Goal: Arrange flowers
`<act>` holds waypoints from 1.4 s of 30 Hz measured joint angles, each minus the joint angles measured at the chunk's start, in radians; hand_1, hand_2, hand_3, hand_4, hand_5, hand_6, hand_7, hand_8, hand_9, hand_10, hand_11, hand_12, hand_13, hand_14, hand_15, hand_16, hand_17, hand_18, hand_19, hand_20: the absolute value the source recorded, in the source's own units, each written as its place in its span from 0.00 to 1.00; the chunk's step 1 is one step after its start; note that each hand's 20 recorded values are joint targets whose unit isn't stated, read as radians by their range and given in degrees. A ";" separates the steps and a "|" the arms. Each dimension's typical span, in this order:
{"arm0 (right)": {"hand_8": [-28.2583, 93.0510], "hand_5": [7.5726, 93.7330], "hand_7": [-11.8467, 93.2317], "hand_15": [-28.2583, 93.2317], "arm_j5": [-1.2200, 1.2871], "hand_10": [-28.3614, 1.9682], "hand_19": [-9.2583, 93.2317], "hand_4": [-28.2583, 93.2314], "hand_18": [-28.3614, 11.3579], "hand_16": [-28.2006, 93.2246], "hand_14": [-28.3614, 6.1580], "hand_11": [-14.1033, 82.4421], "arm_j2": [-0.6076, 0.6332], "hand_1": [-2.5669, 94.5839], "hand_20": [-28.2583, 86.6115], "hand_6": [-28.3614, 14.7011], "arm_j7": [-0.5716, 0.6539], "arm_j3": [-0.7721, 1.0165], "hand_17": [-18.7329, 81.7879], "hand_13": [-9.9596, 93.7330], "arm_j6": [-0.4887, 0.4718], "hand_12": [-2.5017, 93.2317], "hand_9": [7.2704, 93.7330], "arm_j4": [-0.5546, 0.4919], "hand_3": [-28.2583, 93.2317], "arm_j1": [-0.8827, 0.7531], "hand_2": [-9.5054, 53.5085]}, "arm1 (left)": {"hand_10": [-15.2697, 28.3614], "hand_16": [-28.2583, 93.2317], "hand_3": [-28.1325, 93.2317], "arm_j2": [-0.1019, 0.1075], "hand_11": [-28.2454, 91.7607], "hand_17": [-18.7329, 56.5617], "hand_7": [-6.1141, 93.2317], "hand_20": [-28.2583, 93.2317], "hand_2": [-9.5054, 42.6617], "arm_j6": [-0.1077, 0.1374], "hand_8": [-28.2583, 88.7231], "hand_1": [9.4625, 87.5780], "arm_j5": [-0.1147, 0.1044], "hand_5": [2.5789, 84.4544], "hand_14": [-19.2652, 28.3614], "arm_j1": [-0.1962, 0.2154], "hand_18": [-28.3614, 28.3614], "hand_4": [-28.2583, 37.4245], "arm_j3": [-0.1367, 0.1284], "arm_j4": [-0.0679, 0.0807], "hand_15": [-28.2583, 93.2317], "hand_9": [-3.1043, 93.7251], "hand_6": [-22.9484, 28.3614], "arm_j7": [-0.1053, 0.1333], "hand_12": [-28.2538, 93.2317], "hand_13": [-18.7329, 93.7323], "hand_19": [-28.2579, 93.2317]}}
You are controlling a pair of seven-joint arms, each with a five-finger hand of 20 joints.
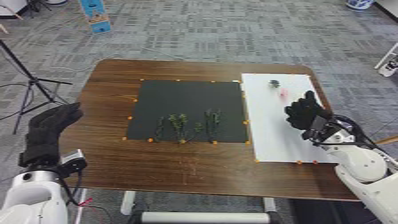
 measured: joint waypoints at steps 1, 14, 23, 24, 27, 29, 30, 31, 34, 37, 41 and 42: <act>0.28 0.78 0.47 0.87 0.008 0.56 0.85 0.02 0.09 0.66 0.40 0.52 0.007 0.61 0.82 0.74 0.000 -0.010 0.51 0.73 -0.003 0.50 0.80 -0.006 0.70 0.003 0.00 | 0.64 0.24 0.82 0.000 0.45 0.32 0.27 0.39 0.34 0.000 0.17 0.22 0.000 0.60 0.73 0.000 0.70 0.03 0.000 0.000 0.42 0.55 0.51 0.000 0.36 0.52 0.36; 0.27 0.77 0.49 0.86 0.127 0.59 0.82 0.02 0.12 0.66 0.41 0.44 0.108 0.60 0.83 0.76 -0.065 -0.027 0.48 0.69 -0.209 0.54 0.78 -0.176 0.71 0.051 0.00 | 0.64 0.24 0.82 0.001 0.45 0.31 0.27 0.38 0.33 0.000 0.17 0.21 -0.001 0.60 0.72 0.020 0.68 0.03 -0.008 -0.006 0.41 0.55 0.52 0.008 0.36 0.51 0.34; 0.27 0.77 0.49 0.84 0.304 0.59 0.78 0.01 0.14 0.65 0.38 0.38 0.234 0.60 0.82 0.76 0.027 0.004 0.46 0.67 -0.547 0.54 0.74 -0.416 0.72 0.053 0.00 | 0.64 0.24 0.82 0.006 0.44 0.31 0.26 0.36 0.32 -0.007 0.17 0.21 0.027 0.60 0.66 0.089 0.61 0.02 -0.079 -0.008 0.32 0.54 0.51 0.006 0.36 0.47 0.27; 0.27 0.77 0.49 0.84 0.340 0.59 0.78 0.01 0.14 0.65 0.38 0.38 0.239 0.60 0.82 0.75 0.050 -0.007 0.46 0.67 -0.575 0.54 0.74 -0.439 0.72 0.069 0.00 | 0.64 0.24 0.82 0.009 0.44 0.31 0.25 0.36 0.33 -0.007 0.17 0.21 0.031 0.60 0.65 0.107 0.60 0.02 -0.100 -0.005 0.32 0.54 0.51 0.006 0.35 0.46 0.27; 0.28 0.77 0.48 0.84 0.402 0.59 0.78 0.01 0.14 0.64 0.38 0.38 0.235 0.60 0.82 0.75 0.083 -0.085 0.46 0.67 -0.593 0.54 0.75 -0.471 0.72 0.155 0.00 | 0.64 0.24 0.82 0.024 0.44 0.32 0.25 0.36 0.34 0.012 0.17 0.21 0.025 0.60 0.65 0.155 0.58 0.01 -0.151 0.012 0.31 0.54 0.51 0.011 0.35 0.46 0.26; 0.28 0.77 0.48 0.85 0.404 0.59 0.78 0.01 0.15 0.64 0.39 0.39 0.220 0.60 0.82 0.75 0.083 -0.157 0.46 0.67 -0.577 0.55 0.75 -0.470 0.72 0.230 0.00 | 0.64 0.24 0.82 0.034 0.44 0.32 0.25 0.36 0.36 0.051 0.17 0.20 -0.002 0.60 0.65 0.168 0.57 0.00 -0.160 0.028 0.31 0.54 0.51 0.021 0.35 0.46 0.25; 0.28 0.78 0.48 0.85 0.404 0.59 0.78 0.01 0.14 0.64 0.38 0.39 0.208 0.60 0.82 0.75 0.083 -0.191 0.46 0.67 -0.565 0.55 0.75 -0.468 0.72 0.266 0.00 | 0.64 0.24 0.82 0.038 0.44 0.33 0.25 0.36 0.39 0.074 0.17 0.20 -0.021 0.60 0.64 0.167 0.57 0.00 -0.160 0.037 0.31 0.55 0.51 0.027 0.35 0.46 0.25; 0.28 0.78 0.48 0.85 0.407 0.59 0.78 0.01 0.14 0.64 0.38 0.39 0.193 0.60 0.82 0.75 0.083 -0.222 0.46 0.67 -0.553 0.55 0.75 -0.465 0.72 0.299 0.00 | 0.64 0.24 0.82 0.041 0.44 0.33 0.26 0.36 0.41 0.093 0.17 0.19 -0.037 0.61 0.64 0.164 0.57 0.00 -0.159 0.044 0.31 0.55 0.50 0.033 0.35 0.46 0.25; 0.28 0.78 0.48 0.85 0.425 0.59 0.78 0.01 0.14 0.64 0.38 0.39 0.140 0.60 0.81 0.75 0.083 -0.302 0.46 0.67 -0.536 0.55 0.76 -0.455 0.72 0.386 0.00 | 0.64 0.24 0.81 0.046 0.44 0.35 0.26 0.36 0.47 0.109 0.17 0.19 -0.074 0.61 0.64 0.141 0.57 0.00 -0.144 0.065 0.31 0.56 0.50 0.076 0.35 0.47 0.25; 0.28 0.78 0.48 0.85 0.439 0.59 0.78 0.01 0.14 0.64 0.39 0.39 0.079 0.60 0.81 0.75 0.078 -0.384 0.46 0.67 -0.525 0.55 0.75 -0.437 0.72 0.462 0.00 | 0.64 0.24 0.82 0.057 0.44 0.35 0.26 0.37 0.49 0.108 0.17 0.19 -0.088 0.61 0.64 0.098 0.58 0.00 -0.101 0.081 0.32 0.56 0.50 0.143 0.35 0.48 0.25; 0.28 0.77 0.48 0.85 0.442 0.59 0.78 0.01 0.14 0.64 0.39 0.38 -0.011 0.60 0.81 0.75 0.063 -0.488 0.46 0.67 -0.511 0.55 0.76 -0.414 0.72 0.543 0.00 | 0.63 0.23 0.80 0.084 0.45 0.35 0.27 0.37 0.58 0.106 0.16 0.21 -0.084 0.61 0.65 0.020 0.59 0.00 -0.031 0.083 0.32 0.56 0.49 0.155 0.35 0.49 0.26; 0.28 0.77 0.48 0.85 0.441 0.59 0.78 0.01 0.14 0.64 0.39 0.38 -0.029 0.59 0.81 0.75 0.060 -0.500 0.46 0.67 -0.508 0.55 0.76 -0.408 0.73 0.552 0.00 | 0.63 0.23 0.80 0.089 0.45 0.35 0.27 0.37 0.62 0.105 0.16 0.22 -0.082 0.61 0.65 0.007 0.59 0.00 -0.021 0.083 0.32 0.57 0.49 0.151 0.35 0.49 0.26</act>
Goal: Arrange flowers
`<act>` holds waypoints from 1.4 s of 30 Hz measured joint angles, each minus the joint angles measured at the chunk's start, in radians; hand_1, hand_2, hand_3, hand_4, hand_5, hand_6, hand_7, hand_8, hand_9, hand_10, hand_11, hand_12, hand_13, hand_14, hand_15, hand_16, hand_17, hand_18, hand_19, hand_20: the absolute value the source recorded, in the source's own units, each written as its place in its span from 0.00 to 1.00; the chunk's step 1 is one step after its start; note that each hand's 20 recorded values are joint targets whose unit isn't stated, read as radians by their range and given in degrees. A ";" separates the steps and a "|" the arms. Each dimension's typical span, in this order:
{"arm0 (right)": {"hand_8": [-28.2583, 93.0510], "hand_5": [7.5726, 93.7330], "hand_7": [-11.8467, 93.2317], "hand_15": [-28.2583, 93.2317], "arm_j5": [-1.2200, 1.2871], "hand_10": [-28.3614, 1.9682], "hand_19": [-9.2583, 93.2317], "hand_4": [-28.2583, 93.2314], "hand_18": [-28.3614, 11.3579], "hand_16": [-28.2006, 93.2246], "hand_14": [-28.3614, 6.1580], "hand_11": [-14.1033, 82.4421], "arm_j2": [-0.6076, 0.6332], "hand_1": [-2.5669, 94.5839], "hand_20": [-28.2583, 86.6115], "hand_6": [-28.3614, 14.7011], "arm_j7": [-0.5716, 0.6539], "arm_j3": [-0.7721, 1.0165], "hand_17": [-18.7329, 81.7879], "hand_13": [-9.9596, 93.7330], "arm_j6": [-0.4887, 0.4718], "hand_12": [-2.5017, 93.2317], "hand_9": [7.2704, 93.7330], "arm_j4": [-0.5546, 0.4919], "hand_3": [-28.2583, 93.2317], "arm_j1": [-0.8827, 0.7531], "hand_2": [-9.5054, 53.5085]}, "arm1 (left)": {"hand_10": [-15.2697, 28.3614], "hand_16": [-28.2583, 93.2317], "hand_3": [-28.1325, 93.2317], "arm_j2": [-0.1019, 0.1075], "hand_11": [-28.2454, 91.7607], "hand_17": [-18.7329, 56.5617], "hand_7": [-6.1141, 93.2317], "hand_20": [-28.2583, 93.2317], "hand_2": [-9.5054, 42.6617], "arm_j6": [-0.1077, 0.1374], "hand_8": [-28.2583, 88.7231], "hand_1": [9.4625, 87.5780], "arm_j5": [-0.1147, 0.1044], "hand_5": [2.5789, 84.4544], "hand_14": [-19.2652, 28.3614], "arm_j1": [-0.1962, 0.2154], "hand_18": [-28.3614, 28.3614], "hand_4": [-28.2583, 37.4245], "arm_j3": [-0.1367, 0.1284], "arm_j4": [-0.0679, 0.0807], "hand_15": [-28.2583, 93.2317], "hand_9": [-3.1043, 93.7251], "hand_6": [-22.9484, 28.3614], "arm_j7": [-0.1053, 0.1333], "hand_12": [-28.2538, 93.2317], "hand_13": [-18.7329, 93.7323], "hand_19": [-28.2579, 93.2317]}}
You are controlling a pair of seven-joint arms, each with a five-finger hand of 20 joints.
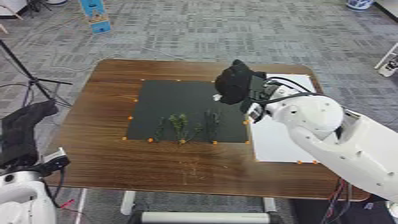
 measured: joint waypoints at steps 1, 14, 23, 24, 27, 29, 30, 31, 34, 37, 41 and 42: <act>0.28 0.77 0.48 0.85 -0.003 0.59 0.78 0.01 0.14 0.64 0.39 0.38 -0.032 0.59 0.81 0.75 -0.008 -0.013 0.46 0.67 0.007 0.55 0.76 0.012 0.73 0.009 0.00 | 0.63 0.23 0.79 0.007 0.45 0.35 0.27 0.37 0.64 0.000 0.16 0.22 0.003 0.61 0.64 -0.022 0.59 0.00 0.014 0.000 0.32 0.57 0.49 -0.006 0.35 0.49 0.26; 0.28 0.77 0.49 0.84 -0.055 0.59 0.77 0.01 0.15 0.64 0.38 0.38 -0.393 0.60 0.81 0.75 -0.048 -0.013 0.46 0.66 0.076 0.56 0.75 0.247 0.73 0.014 0.00 | 0.62 0.23 0.78 0.020 0.45 0.36 0.28 0.37 0.69 0.020 0.16 0.23 0.028 0.61 0.64 -0.134 0.59 0.00 0.069 0.043 0.33 0.57 0.49 -0.070 0.34 0.50 0.27; 0.25 0.77 0.50 0.83 -0.112 0.59 0.73 0.01 0.17 0.64 0.36 0.38 -0.537 0.60 0.80 0.77 -0.087 0.043 0.43 0.63 0.076 0.55 0.74 0.319 0.71 -0.050 0.00 | 0.62 0.23 0.78 0.020 0.45 0.35 0.28 0.36 0.70 0.042 0.16 0.24 0.032 0.60 0.64 -0.152 0.59 0.00 0.110 0.081 0.33 0.57 0.50 -0.118 0.34 0.49 0.27; 0.25 0.77 0.50 0.83 -0.127 0.59 0.73 0.01 0.18 0.65 0.36 0.38 -0.554 0.60 0.80 0.77 -0.097 0.053 0.43 0.62 0.081 0.55 0.74 0.339 0.71 -0.058 0.00 | 0.62 0.23 0.78 0.020 0.45 0.35 0.28 0.37 0.70 0.042 0.16 0.24 0.032 0.60 0.64 -0.160 0.59 0.00 0.122 0.086 0.33 0.57 0.50 -0.123 0.34 0.49 0.27; 0.24 0.77 0.50 0.83 -0.169 0.59 0.72 0.01 0.18 0.65 0.36 0.38 -0.598 0.60 0.79 0.77 -0.118 0.067 0.42 0.60 0.110 0.55 0.74 0.398 0.71 -0.077 0.00 | 0.61 0.23 0.78 0.020 0.45 0.35 0.28 0.36 0.71 0.043 0.16 0.24 0.032 0.60 0.64 -0.192 0.59 0.00 0.163 0.103 0.32 0.56 0.50 -0.134 0.34 0.49 0.27; 0.24 0.77 0.50 0.83 -0.193 0.59 0.71 0.01 0.19 0.65 0.36 0.39 -0.621 0.60 0.79 0.77 -0.129 0.067 0.41 0.60 0.135 0.54 0.73 0.424 0.72 -0.090 0.00 | 0.61 0.22 0.78 0.020 0.45 0.35 0.28 0.36 0.71 0.043 0.16 0.24 0.032 0.60 0.64 -0.212 0.59 0.00 0.188 0.110 0.32 0.56 0.49 -0.138 0.34 0.49 0.27; 0.23 0.77 0.50 0.83 -0.206 0.58 0.71 0.01 0.19 0.65 0.35 0.39 -0.630 0.60 0.79 0.77 -0.134 0.068 0.41 0.59 0.142 0.54 0.73 0.431 0.72 -0.098 0.00 | 0.61 0.22 0.78 0.020 0.45 0.35 0.28 0.36 0.71 0.043 0.16 0.24 0.032 0.59 0.64 -0.222 0.59 0.00 0.197 0.112 0.32 0.56 0.49 -0.140 0.34 0.49 0.27; 0.23 0.77 0.50 0.83 -0.219 0.58 0.71 0.01 0.19 0.65 0.35 0.39 -0.639 0.60 0.79 0.77 -0.140 0.070 0.41 0.59 0.144 0.54 0.73 0.434 0.72 -0.106 0.00 | 0.60 0.22 0.78 0.020 0.45 0.35 0.28 0.36 0.71 0.043 0.16 0.24 0.032 0.59 0.64 -0.230 0.59 0.00 0.204 0.114 0.32 0.56 0.49 -0.141 0.34 0.49 0.27; 0.22 0.77 0.50 0.83 -0.258 0.58 0.70 0.00 0.19 0.65 0.34 0.39 -0.672 0.59 0.79 0.77 -0.165 0.087 0.40 0.58 0.140 0.54 0.72 0.441 0.72 -0.134 0.00 | 0.59 0.22 0.77 0.020 0.45 0.35 0.29 0.36 0.72 0.045 0.15 0.24 0.032 0.58 0.63 -0.252 0.59 0.00 0.215 0.116 0.32 0.55 0.48 -0.143 0.34 0.49 0.27; 0.20 0.77 0.50 0.83 -0.288 0.58 0.70 0.00 0.20 0.66 0.35 0.40 -0.711 0.59 0.78 0.77 -0.187 0.112 0.40 0.57 0.129 0.54 0.71 0.453 0.73 -0.157 0.00 | 0.59 0.22 0.77 0.022 0.45 0.35 0.30 0.36 0.72 0.053 0.15 0.24 0.030 0.57 0.62 -0.277 0.59 0.00 0.228 0.121 0.32 0.55 0.47 -0.144 0.33 0.48 0.27; 0.19 0.77 0.50 0.83 -0.320 0.58 0.70 0.00 0.20 0.66 0.34 0.40 -0.756 0.58 0.78 0.78 -0.202 0.133 0.39 0.56 0.116 0.53 0.70 0.467 0.74 -0.175 0.00 | 0.57 0.22 0.77 0.026 0.45 0.35 0.30 0.36 0.73 0.064 0.15 0.24 0.029 0.55 0.62 -0.316 0.59 0.00 0.254 0.130 0.32 0.54 0.47 -0.145 0.32 0.48 0.27; 0.19 0.77 0.50 0.83 -0.327 0.57 0.69 0.00 0.20 0.66 0.34 0.41 -0.766 0.58 0.78 0.78 -0.204 0.137 0.39 0.56 0.115 0.53 0.70 0.470 0.75 -0.178 0.00 | 0.56 0.22 0.76 0.026 0.45 0.35 0.31 0.36 0.73 0.066 0.15 0.24 0.029 0.55 0.61 -0.327 0.59 0.00 0.264 0.133 0.32 0.53 0.46 -0.145 0.32 0.48 0.27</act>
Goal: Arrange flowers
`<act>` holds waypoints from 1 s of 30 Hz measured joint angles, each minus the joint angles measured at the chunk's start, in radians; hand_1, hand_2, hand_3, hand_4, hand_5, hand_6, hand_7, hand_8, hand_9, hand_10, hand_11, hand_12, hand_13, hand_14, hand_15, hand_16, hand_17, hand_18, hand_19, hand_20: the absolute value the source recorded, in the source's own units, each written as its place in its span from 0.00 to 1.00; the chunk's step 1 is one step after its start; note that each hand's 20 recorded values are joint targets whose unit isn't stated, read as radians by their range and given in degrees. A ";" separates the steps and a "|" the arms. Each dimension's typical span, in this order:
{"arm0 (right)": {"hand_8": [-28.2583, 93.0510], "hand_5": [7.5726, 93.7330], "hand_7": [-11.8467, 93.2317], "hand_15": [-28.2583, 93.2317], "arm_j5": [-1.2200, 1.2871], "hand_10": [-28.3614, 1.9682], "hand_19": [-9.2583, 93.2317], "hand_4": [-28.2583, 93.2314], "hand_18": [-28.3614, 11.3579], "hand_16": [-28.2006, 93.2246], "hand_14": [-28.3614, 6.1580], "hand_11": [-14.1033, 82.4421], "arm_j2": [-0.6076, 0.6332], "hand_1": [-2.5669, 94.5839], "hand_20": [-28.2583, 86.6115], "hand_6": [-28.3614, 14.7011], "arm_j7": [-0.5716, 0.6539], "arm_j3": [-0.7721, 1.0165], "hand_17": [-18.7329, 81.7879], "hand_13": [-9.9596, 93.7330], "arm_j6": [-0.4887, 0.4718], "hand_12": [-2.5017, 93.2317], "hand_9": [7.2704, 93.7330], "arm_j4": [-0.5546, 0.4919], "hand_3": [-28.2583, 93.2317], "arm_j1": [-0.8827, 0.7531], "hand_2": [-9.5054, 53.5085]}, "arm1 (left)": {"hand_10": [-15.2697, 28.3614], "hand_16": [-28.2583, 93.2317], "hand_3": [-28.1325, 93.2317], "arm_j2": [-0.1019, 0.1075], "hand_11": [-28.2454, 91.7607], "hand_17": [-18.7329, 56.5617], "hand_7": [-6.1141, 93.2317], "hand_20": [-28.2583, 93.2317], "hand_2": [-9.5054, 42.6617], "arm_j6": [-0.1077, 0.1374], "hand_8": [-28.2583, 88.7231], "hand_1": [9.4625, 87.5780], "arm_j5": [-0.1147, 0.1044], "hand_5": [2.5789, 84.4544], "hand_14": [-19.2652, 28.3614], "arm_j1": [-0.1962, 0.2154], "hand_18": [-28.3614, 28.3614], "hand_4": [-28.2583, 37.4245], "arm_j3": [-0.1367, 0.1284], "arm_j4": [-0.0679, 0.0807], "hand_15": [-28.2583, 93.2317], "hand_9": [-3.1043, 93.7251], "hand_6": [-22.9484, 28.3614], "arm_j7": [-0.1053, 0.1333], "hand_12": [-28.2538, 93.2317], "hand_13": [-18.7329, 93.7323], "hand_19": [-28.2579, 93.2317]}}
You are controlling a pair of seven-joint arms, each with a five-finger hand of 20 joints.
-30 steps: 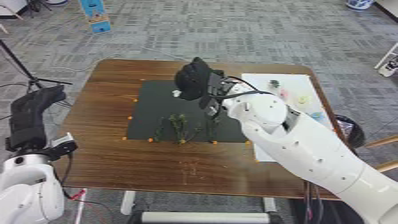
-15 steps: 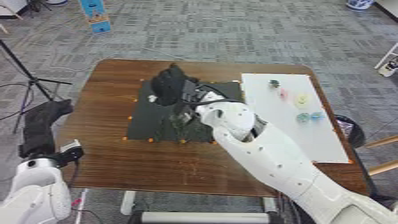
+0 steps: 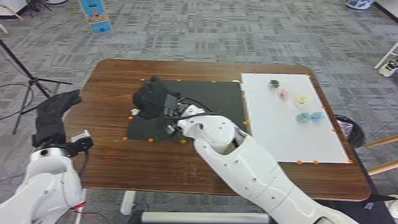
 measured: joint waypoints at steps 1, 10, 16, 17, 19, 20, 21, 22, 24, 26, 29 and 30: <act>0.19 0.77 0.50 0.83 -0.008 0.57 0.69 0.00 0.20 0.66 0.34 0.41 -0.010 0.58 0.78 0.78 -0.002 0.005 0.39 0.56 -0.002 0.53 0.70 0.003 0.75 -0.003 0.00 | 0.56 0.21 0.76 0.000 0.46 0.35 0.30 0.36 0.73 0.001 0.14 0.24 0.000 0.54 0.61 -0.012 0.60 0.00 0.011 0.003 0.32 0.53 0.47 0.000 0.32 0.48 0.27; 0.19 0.77 0.50 0.83 -0.255 0.56 0.69 0.00 0.20 0.66 0.33 0.41 -0.113 0.57 0.78 0.78 -0.090 0.141 0.38 0.55 -0.006 0.53 0.69 0.053 0.77 -0.069 0.00 | 0.54 0.21 0.77 -0.012 0.47 0.34 0.32 0.36 0.73 0.029 0.14 0.22 0.000 0.52 0.59 -0.074 0.59 0.00 0.058 0.003 0.32 0.51 0.44 -0.017 0.31 0.47 0.26; 0.19 0.77 0.49 0.83 -0.287 0.56 0.69 0.00 0.20 0.66 0.32 0.40 -0.157 0.57 0.77 0.78 -0.140 0.186 0.38 0.55 0.012 0.53 0.69 0.086 0.76 -0.106 0.00 | 0.56 0.21 0.77 -0.026 0.47 0.34 0.31 0.36 0.72 0.046 0.14 0.23 0.010 0.53 0.59 -0.089 0.59 0.00 0.070 0.002 0.32 0.51 0.46 -0.105 0.30 0.46 0.26; 0.19 0.77 0.49 0.83 -0.287 0.56 0.69 0.00 0.20 0.66 0.32 0.40 -0.160 0.57 0.77 0.78 -0.143 0.187 0.38 0.55 0.012 0.53 0.69 0.086 0.77 -0.110 0.00 | 0.56 0.21 0.77 -0.026 0.47 0.34 0.31 0.36 0.72 0.046 0.14 0.23 0.010 0.53 0.59 -0.092 0.59 0.00 0.075 0.007 0.32 0.51 0.46 -0.113 0.30 0.46 0.26; 0.19 0.77 0.49 0.83 -0.286 0.56 0.69 0.00 0.20 0.66 0.32 0.40 -0.166 0.57 0.77 0.78 -0.149 0.191 0.38 0.55 0.013 0.53 0.69 0.087 0.77 -0.118 0.00 | 0.56 0.21 0.77 -0.026 0.47 0.34 0.31 0.36 0.72 0.047 0.14 0.23 0.009 0.53 0.60 -0.095 0.58 0.00 0.082 0.017 0.32 0.51 0.46 -0.118 0.30 0.46 0.26; 0.19 0.77 0.49 0.83 -0.286 0.56 0.69 0.00 0.20 0.66 0.32 0.40 -0.171 0.57 0.77 0.78 -0.152 0.196 0.38 0.55 0.013 0.53 0.69 0.087 0.77 -0.122 0.00 | 0.57 0.21 0.77 -0.026 0.47 0.34 0.31 0.36 0.72 0.046 0.14 0.23 0.008 0.52 0.60 -0.096 0.58 0.00 0.085 0.021 0.32 0.51 0.46 -0.120 0.30 0.46 0.26; 0.19 0.77 0.48 0.83 -0.286 0.55 0.69 0.00 0.20 0.66 0.32 0.40 -0.175 0.57 0.77 0.78 -0.153 0.200 0.38 0.55 0.013 0.53 0.69 0.088 0.77 -0.126 0.00 | 0.57 0.21 0.78 -0.026 0.47 0.34 0.30 0.36 0.71 0.045 0.14 0.24 0.008 0.52 0.60 -0.097 0.58 0.01 0.088 0.025 0.32 0.50 0.47 -0.123 0.30 0.46 0.26; 0.19 0.77 0.48 0.83 -0.286 0.54 0.69 0.00 0.19 0.66 0.32 0.40 -0.179 0.57 0.77 0.78 -0.153 0.204 0.38 0.55 0.012 0.53 0.69 0.088 0.77 -0.129 0.00 | 0.57 0.21 0.78 -0.026 0.47 0.34 0.30 0.36 0.71 0.041 0.14 0.25 0.008 0.51 0.60 -0.098 0.58 0.01 0.089 0.029 0.32 0.50 0.47 -0.127 0.30 0.46 0.26; 0.20 0.77 0.47 0.83 -0.286 0.54 0.70 0.00 0.19 0.66 0.32 0.41 -0.188 0.57 0.77 0.77 -0.153 0.212 0.38 0.55 0.009 0.52 0.69 0.088 0.76 -0.135 0.00 | 0.56 0.21 0.77 -0.026 0.46 0.34 0.30 0.36 0.70 0.021 0.14 0.26 0.008 0.51 0.60 -0.102 0.58 0.03 0.089 0.034 0.32 0.49 0.47 -0.142 0.30 0.46 0.26; 0.19 0.77 0.46 0.83 -0.286 0.53 0.70 0.01 0.19 0.66 0.31 0.41 -0.196 0.57 0.77 0.77 -0.149 0.220 0.38 0.55 0.003 0.51 0.68 0.088 0.76 -0.141 0.01 | 0.56 0.21 0.77 -0.026 0.47 0.34 0.30 0.36 0.67 -0.034 0.15 0.28 0.011 0.50 0.60 -0.104 0.59 0.07 0.083 0.036 0.31 0.48 0.47 -0.166 0.30 0.46 0.26; 0.19 0.76 0.45 0.83 -0.286 0.52 0.70 0.01 0.18 0.66 0.31 0.41 -0.208 0.56 0.77 0.77 -0.141 0.231 0.38 0.55 -0.012 0.50 0.67 0.088 0.76 -0.148 0.03 | 0.57 0.21 0.76 -0.026 0.47 0.33 0.29 0.36 0.65 -0.145 0.15 0.30 0.039 0.49 0.60 -0.106 0.59 0.10 0.068 0.036 0.31 0.48 0.48 -0.214 0.30 0.46 0.26; 0.19 0.76 0.45 0.83 -0.286 0.52 0.70 0.02 0.18 0.66 0.30 0.42 -0.211 0.56 0.77 0.77 -0.138 0.233 0.38 0.55 -0.017 0.50 0.67 0.089 0.76 -0.150 0.04 | 0.57 0.21 0.76 -0.026 0.47 0.33 0.29 0.36 0.64 -0.175 0.15 0.30 0.054 0.49 0.60 -0.104 0.59 0.10 0.058 0.031 0.31 0.48 0.48 -0.227 0.30 0.46 0.26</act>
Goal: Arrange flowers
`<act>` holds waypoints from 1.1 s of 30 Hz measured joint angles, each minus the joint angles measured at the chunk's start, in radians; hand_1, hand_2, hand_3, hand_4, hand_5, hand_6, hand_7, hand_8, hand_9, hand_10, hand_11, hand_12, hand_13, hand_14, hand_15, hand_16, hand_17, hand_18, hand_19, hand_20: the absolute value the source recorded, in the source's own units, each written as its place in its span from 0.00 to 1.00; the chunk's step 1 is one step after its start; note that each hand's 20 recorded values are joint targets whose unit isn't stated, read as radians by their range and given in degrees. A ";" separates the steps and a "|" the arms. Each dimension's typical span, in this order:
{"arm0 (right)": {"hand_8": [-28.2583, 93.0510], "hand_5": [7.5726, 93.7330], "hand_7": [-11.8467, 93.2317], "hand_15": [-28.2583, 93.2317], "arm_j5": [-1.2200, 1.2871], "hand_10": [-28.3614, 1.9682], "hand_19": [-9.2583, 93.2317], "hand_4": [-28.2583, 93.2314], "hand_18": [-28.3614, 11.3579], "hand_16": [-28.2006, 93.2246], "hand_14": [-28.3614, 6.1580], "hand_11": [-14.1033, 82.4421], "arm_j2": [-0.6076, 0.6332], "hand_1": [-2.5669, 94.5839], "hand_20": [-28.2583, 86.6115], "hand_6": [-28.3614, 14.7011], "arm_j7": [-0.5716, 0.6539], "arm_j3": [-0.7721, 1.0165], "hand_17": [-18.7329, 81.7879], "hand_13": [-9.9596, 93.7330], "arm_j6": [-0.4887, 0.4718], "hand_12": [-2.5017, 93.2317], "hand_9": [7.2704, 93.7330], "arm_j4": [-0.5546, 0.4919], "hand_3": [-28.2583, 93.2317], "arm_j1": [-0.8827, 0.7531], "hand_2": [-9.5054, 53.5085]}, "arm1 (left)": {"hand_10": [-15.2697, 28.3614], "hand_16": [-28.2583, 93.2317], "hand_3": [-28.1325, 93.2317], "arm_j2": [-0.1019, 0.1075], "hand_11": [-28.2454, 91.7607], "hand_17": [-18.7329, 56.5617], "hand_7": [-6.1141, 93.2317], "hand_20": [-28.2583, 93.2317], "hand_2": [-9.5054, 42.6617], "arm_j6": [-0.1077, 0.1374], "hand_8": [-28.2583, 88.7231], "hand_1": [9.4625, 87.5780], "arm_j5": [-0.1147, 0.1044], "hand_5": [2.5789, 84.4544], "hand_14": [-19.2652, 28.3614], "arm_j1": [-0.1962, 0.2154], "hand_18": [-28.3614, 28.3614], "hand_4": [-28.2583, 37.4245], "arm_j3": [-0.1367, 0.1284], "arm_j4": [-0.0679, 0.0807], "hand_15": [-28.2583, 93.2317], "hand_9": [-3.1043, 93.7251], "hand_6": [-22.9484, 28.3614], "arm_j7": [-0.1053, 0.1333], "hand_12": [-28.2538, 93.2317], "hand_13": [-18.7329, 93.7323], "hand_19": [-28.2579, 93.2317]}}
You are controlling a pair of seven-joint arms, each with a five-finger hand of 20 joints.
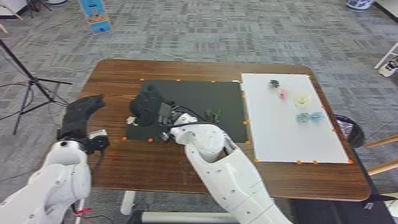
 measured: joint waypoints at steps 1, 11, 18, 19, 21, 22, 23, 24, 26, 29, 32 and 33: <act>0.19 0.75 0.45 0.83 0.000 0.52 0.70 0.03 0.18 0.66 0.30 0.42 -0.002 0.56 0.77 0.78 0.003 0.001 0.38 0.55 -0.005 0.49 0.66 0.000 0.75 -0.001 0.05 | 0.57 0.21 0.76 -0.001 0.47 0.33 0.29 0.36 0.64 -0.020 0.15 0.30 0.015 0.49 0.60 0.005 0.59 0.10 -0.014 -0.009 0.31 0.48 0.49 -0.010 0.30 0.46 0.26; 0.19 0.67 0.44 0.83 0.000 0.51 0.71 0.03 0.17 0.66 0.29 0.43 -0.006 0.56 0.77 0.72 0.028 0.006 0.38 0.54 -0.032 0.47 0.63 0.006 0.74 -0.002 0.07 | 0.61 0.22 0.79 -0.003 0.47 0.33 0.27 0.36 0.52 -0.009 0.16 0.29 0.041 0.53 0.62 0.074 0.60 0.09 -0.079 -0.064 0.32 0.48 0.51 -0.007 0.31 0.46 0.27; 0.18 0.59 0.37 0.84 0.001 0.48 0.71 0.03 0.17 0.65 0.27 0.50 0.003 0.49 0.75 0.63 0.053 0.003 0.36 0.52 -0.076 0.37 0.55 0.004 0.79 0.003 0.07 | 0.63 0.23 0.80 -0.012 0.45 0.32 0.25 0.36 0.44 -0.024 0.17 0.24 0.038 0.55 0.63 0.090 0.60 0.05 -0.098 -0.065 0.31 0.50 0.52 0.005 0.33 0.45 0.27; 0.15 0.57 0.36 0.84 0.001 0.47 0.71 0.03 0.17 0.64 0.27 0.51 0.007 0.48 0.75 0.62 0.057 0.000 0.36 0.51 -0.089 0.37 0.53 0.001 0.81 0.004 0.07 | 0.63 0.23 0.80 -0.015 0.44 0.32 0.25 0.36 0.45 -0.036 0.17 0.24 0.036 0.55 0.64 0.103 0.60 0.05 -0.121 -0.072 0.31 0.50 0.52 0.014 0.33 0.45 0.27; 0.12 0.56 0.36 0.85 0.002 0.46 0.71 0.04 0.17 0.64 0.26 0.51 0.018 0.47 0.75 0.61 0.067 -0.011 0.36 0.50 -0.116 0.36 0.51 -0.006 0.81 0.008 0.08 | 0.63 0.23 0.80 -0.021 0.44 0.32 0.24 0.36 0.45 -0.061 0.17 0.24 0.033 0.55 0.64 0.146 0.60 0.03 -0.182 -0.088 0.31 0.50 0.52 0.032 0.33 0.45 0.27; 0.12 0.55 0.36 0.85 0.002 0.46 0.71 0.04 0.17 0.64 0.26 0.50 0.025 0.47 0.75 0.61 0.072 -0.019 0.35 0.50 -0.124 0.36 0.50 -0.009 0.81 0.010 0.08 | 0.63 0.23 0.80 -0.021 0.44 0.32 0.24 0.36 0.47 -0.067 0.17 0.23 0.033 0.57 0.64 0.170 0.60 0.02 -0.210 -0.095 0.31 0.51 0.52 0.039 0.33 0.45 0.27; 0.12 0.54 0.36 0.85 0.002 0.46 0.71 0.04 0.17 0.64 0.26 0.50 0.033 0.47 0.75 0.60 0.077 -0.028 0.35 0.50 -0.129 0.36 0.49 -0.011 0.81 0.013 0.08 | 0.64 0.24 0.80 -0.021 0.44 0.32 0.23 0.36 0.48 -0.069 0.17 0.23 0.032 0.57 0.64 0.195 0.60 0.01 -0.232 -0.100 0.31 0.51 0.52 0.046 0.33 0.45 0.27; 0.12 0.53 0.36 0.85 0.002 0.45 0.71 0.04 0.17 0.64 0.26 0.50 0.040 0.47 0.75 0.60 0.082 -0.035 0.35 0.49 -0.131 0.36 0.48 -0.013 0.81 0.016 0.08 | 0.64 0.24 0.80 -0.020 0.43 0.32 0.23 0.36 0.50 -0.069 0.17 0.22 0.031 0.58 0.65 0.217 0.60 0.01 -0.245 -0.102 0.31 0.51 0.52 0.056 0.34 0.46 0.27; 0.11 0.51 0.36 0.84 0.002 0.45 0.70 0.04 0.18 0.63 0.25 0.48 0.053 0.47 0.74 0.59 0.092 -0.047 0.35 0.48 -0.135 0.34 0.46 -0.017 0.81 0.021 0.08 | 0.65 0.24 0.81 -0.016 0.43 0.32 0.23 0.36 0.53 -0.066 0.17 0.21 0.025 0.59 0.65 0.256 0.60 0.00 -0.249 -0.102 0.31 0.52 0.52 0.080 0.34 0.46 0.27; 0.11 0.49 0.37 0.81 0.003 0.45 0.69 0.04 0.18 0.60 0.24 0.45 0.082 0.46 0.73 0.60 0.120 -0.078 0.34 0.47 -0.148 0.32 0.45 -0.030 0.82 0.036 0.09 | 0.65 0.24 0.81 -0.015 0.42 0.32 0.23 0.36 0.54 -0.065 0.17 0.20 0.007 0.59 0.65 0.297 0.60 0.00 -0.247 -0.098 0.31 0.53 0.52 0.105 0.34 0.46 0.27; 0.11 0.45 0.37 0.68 0.005 0.45 0.62 0.05 0.19 0.50 0.29 0.39 0.132 0.39 0.68 0.63 0.174 -0.140 0.32 0.48 -0.165 0.29 0.46 -0.061 0.81 0.065 0.15 | 0.65 0.24 0.82 -0.015 0.42 0.32 0.23 0.36 0.54 -0.061 0.17 0.20 0.001 0.59 0.65 0.319 0.60 0.00 -0.246 -0.092 0.31 0.53 0.52 0.105 0.34 0.46 0.27; 0.11 0.44 0.37 0.64 0.009 0.44 0.61 0.05 0.19 0.48 0.29 0.37 0.151 0.37 0.67 0.62 0.191 -0.162 0.32 0.47 -0.172 0.28 0.46 -0.074 0.80 0.076 0.17 | 0.65 0.24 0.82 -0.015 0.42 0.32 0.23 0.36 0.54 -0.059 0.17 0.20 0.001 0.59 0.65 0.321 0.60 0.00 -0.246 -0.090 0.31 0.53 0.52 0.103 0.34 0.46 0.27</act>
